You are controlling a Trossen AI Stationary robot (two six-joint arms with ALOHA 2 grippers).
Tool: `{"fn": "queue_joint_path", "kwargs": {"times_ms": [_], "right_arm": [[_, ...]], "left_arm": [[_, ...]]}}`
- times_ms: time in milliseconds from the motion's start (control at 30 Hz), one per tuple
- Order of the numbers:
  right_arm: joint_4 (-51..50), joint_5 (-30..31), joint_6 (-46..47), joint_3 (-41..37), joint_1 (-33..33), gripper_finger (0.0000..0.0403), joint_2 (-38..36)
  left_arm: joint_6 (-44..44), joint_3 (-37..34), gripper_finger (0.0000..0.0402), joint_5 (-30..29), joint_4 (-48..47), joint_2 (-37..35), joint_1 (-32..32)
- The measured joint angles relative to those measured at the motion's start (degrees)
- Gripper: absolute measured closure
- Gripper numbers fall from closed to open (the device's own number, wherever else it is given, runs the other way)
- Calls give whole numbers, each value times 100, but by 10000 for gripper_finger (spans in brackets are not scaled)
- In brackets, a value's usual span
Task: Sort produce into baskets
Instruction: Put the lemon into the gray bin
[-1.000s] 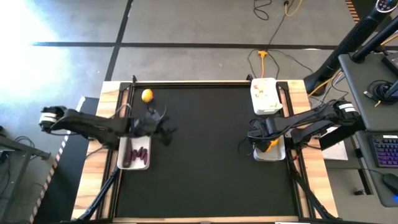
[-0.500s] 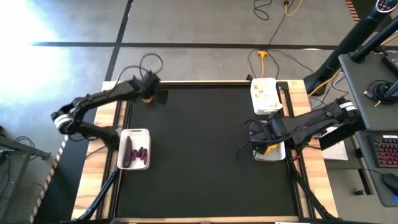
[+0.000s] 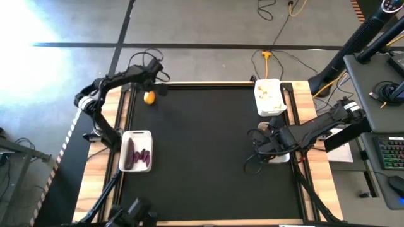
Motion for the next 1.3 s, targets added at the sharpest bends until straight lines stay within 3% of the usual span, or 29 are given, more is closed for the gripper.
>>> {"fn": "queue_joint_path", "kwargs": {"times_ms": [467,800,967,1300], "right_arm": [[131,-2,-170,-11,49,21,4],[1016,6,-922,-13,66,21,7],[1801,284,-1717,-24,64,21,7],[4534,297,-3114,-905,50,21,9]], "left_arm": [[-185,-70,98,-52,-493,610,29],[-40,-297,180,200,86,588,-205],[118,-330,182,672,380,320,-1269],[284,-391,174,786,2471,363,-4480]]}}
